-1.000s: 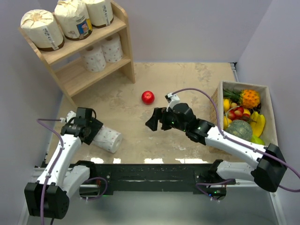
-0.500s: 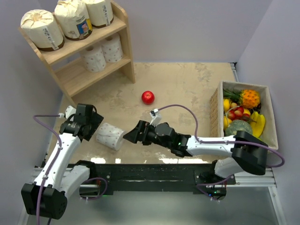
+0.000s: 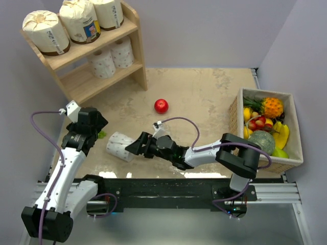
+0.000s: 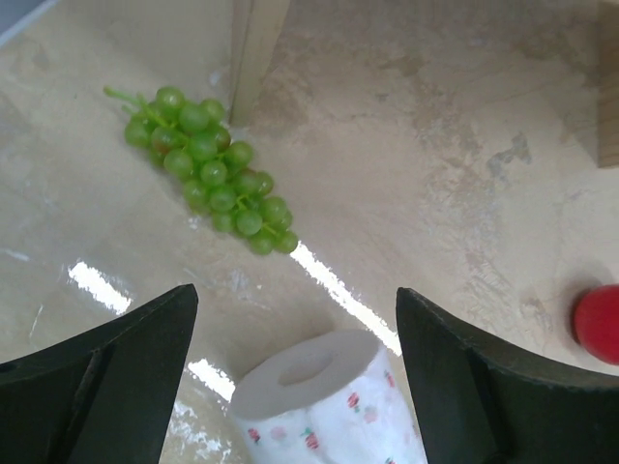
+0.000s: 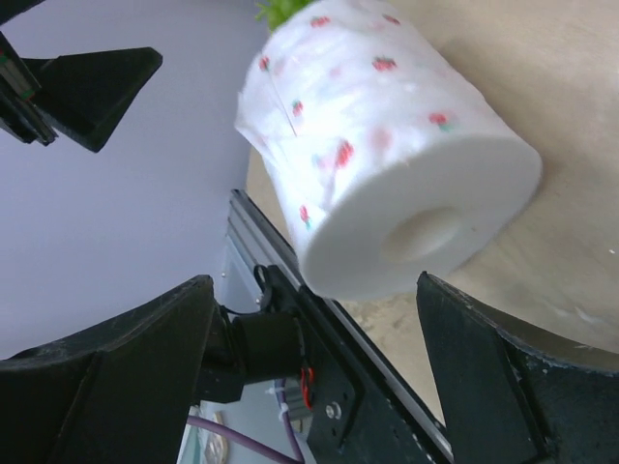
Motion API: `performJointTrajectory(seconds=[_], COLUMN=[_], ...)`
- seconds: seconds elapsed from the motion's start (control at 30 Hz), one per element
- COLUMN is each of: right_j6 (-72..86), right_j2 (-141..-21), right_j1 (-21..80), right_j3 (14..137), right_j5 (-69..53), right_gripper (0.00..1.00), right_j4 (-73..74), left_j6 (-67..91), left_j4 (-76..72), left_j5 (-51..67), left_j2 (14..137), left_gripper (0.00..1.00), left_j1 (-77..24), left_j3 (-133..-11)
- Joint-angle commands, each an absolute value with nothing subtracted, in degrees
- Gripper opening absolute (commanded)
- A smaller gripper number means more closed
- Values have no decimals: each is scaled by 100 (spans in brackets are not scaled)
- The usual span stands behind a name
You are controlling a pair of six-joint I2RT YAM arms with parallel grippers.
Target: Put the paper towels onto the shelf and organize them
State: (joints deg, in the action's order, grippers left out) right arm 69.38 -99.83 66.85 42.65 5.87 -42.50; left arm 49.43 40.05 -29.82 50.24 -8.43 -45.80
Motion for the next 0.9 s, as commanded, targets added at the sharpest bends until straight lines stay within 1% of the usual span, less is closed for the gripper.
performJointTrajectory(seconds=[0.0,0.2,0.4,0.5,0.57,0.67,0.77,0.83,0.87], right_j6=[6803,6952,7084,7180,7277,7453,7462,7261,7199], right_j2=[-10221,-10468,-10512,-10626,-10757,-10846,-10776,-10775,-10810], right_j1=[6697,6706,6706,6706,6706,6706,6706,6706,6706], right_j3=[4702,4904,4939,5001,5045,4975,4896,4930,4957], right_j5=[695,685,809,756,721,808,931,932,923], right_gripper=[88,85,84,85,88,89,88,85,83], right_j4=[-4869,-4896,-4737,-4693,-4693,-4834,-4886,-5053,-5123], left_j6=[3798,3674,3665,3639,3586,3507,3454,3402,3384], left_j4=[2982,2821,2927,2892,2857,2830,2830,2830,2813], left_j5=[-2778,-2777,-2883,-2909,-2909,-2944,-2953,-2988,-3006], left_j2=[4694,4421,4526,4561,4579,4597,4588,4562,4570], left_gripper=[88,88,89,89,89,89,89,89,89], left_j1=[-870,-861,-861,-870,-861,-861,-861,-861,-861], left_j3=[-4299,-4026,-3990,-3973,-3964,-3964,-3990,-3999,-3990])
